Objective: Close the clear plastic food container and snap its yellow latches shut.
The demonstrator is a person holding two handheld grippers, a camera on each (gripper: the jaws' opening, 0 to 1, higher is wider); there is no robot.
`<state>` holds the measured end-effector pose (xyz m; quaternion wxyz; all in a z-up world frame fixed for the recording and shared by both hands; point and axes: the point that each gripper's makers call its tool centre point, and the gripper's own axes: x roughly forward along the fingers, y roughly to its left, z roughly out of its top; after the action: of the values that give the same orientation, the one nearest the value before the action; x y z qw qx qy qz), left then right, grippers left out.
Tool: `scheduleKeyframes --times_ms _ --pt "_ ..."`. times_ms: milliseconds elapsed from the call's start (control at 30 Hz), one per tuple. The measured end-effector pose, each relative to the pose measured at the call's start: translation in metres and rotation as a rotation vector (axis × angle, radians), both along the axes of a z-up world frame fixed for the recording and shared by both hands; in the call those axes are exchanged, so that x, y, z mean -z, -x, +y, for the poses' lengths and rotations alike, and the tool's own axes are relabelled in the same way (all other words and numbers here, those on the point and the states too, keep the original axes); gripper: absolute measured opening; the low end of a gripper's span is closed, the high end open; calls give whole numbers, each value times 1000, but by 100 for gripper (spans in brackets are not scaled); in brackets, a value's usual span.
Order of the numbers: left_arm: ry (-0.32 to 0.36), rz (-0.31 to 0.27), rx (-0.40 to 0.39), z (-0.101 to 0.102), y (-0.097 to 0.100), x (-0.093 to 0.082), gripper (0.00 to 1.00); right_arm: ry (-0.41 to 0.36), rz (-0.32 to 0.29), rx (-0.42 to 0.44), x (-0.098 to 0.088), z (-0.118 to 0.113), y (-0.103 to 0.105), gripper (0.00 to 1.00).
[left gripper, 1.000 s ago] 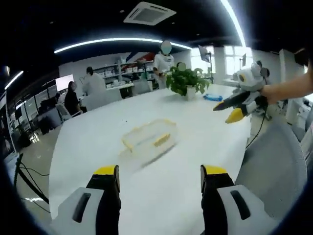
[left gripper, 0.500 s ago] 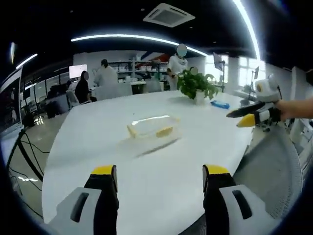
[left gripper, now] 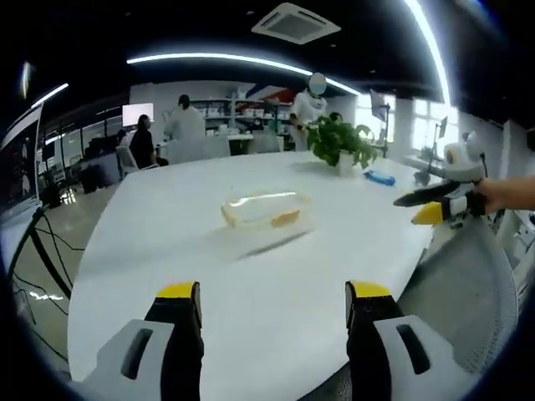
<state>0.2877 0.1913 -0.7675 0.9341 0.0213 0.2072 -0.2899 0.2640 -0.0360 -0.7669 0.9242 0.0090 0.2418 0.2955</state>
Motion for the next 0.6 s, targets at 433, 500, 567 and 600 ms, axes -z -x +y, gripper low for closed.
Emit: scheduleKeyframes --times_ms 433,500,567,600 --pt "-7 7 14 -1 2 4 68 -2 -3 -7 0 1 3 65" --pt "-7 8 15 -1 2 5 68 2 -3 -12 0 2 3 65" --pt "-10 7 15 -1 2 5 68 6 0 -15 1 3 4 65" --pt "-7 7 13 -1 2 4 68 8 1 -17 2 3 4 65"
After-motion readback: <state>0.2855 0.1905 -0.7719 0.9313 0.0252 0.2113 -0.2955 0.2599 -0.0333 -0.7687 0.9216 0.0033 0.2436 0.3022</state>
